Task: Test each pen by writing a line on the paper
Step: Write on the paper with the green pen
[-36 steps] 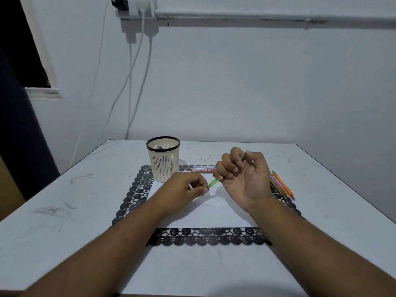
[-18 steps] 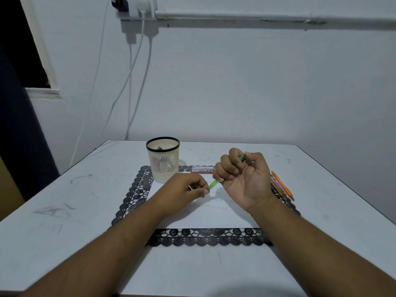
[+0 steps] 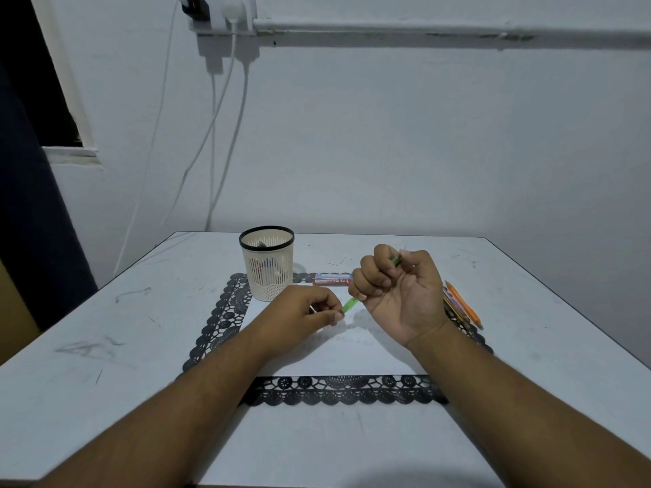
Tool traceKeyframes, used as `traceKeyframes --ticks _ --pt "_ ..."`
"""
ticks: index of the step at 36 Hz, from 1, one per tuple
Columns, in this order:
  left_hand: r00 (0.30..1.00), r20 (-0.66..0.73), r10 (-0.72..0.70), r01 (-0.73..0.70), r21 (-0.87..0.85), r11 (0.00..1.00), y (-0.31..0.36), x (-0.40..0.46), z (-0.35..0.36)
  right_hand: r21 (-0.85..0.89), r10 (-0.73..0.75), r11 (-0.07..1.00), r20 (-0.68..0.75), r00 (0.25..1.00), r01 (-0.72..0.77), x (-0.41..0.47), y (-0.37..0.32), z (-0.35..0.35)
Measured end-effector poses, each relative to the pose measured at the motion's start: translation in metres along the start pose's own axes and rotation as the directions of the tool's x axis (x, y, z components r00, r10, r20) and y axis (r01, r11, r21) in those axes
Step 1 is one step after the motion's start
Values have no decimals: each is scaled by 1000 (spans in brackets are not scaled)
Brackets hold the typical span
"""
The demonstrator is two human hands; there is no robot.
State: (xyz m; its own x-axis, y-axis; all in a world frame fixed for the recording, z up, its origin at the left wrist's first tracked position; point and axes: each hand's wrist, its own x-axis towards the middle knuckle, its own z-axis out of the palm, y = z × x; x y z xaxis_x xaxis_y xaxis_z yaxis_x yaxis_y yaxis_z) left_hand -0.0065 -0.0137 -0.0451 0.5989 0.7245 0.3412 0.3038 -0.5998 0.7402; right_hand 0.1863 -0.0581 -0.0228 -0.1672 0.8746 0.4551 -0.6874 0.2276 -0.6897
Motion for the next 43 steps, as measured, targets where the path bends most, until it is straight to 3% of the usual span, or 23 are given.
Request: traceKeyframes --ticks 43 --pt "1000 8 -25 26 -17 1000 -1 -2 1 2 8 1000 -10 1000 -8 -2 0 0"
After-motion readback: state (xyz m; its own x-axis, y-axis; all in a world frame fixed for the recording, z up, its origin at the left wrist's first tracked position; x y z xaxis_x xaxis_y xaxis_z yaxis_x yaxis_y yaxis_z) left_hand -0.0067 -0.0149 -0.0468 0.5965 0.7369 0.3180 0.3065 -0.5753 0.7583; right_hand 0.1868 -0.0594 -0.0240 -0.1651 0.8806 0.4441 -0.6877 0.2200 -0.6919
